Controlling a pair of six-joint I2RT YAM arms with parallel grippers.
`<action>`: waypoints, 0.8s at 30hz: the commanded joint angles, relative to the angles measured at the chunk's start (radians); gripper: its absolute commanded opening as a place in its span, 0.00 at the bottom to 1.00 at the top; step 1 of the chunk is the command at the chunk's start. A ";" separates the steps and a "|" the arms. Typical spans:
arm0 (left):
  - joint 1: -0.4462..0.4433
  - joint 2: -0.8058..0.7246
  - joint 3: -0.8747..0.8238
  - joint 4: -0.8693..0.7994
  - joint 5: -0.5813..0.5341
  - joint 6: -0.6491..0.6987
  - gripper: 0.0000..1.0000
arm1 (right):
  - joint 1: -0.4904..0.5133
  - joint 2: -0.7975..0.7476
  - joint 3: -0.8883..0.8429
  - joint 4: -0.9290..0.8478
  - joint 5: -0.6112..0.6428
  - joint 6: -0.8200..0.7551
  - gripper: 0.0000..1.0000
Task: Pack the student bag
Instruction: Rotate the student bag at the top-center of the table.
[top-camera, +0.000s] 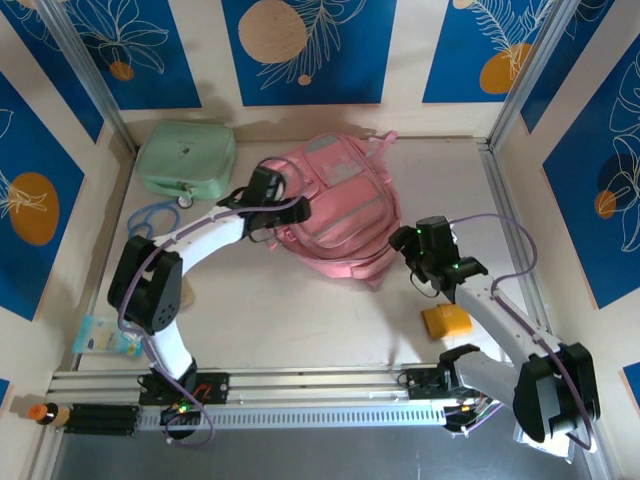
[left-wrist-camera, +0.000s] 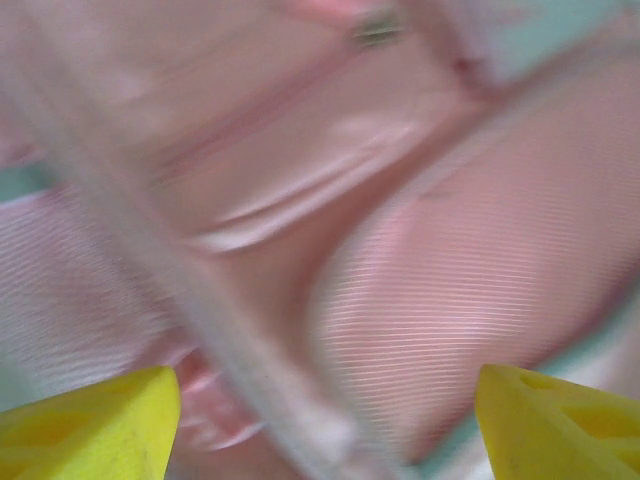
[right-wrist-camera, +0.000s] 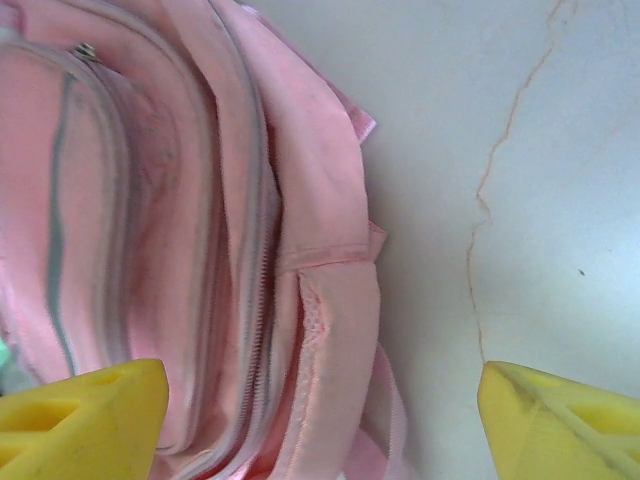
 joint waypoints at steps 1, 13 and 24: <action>0.050 -0.029 -0.095 0.079 0.050 -0.150 0.76 | 0.010 0.041 0.033 -0.012 -0.033 -0.030 0.81; 0.111 0.139 -0.051 0.080 0.052 -0.204 0.45 | 0.013 0.174 0.075 0.018 -0.169 -0.071 0.75; 0.125 0.199 -0.014 0.119 0.095 -0.227 0.26 | 0.008 0.306 0.130 0.080 -0.281 -0.135 0.60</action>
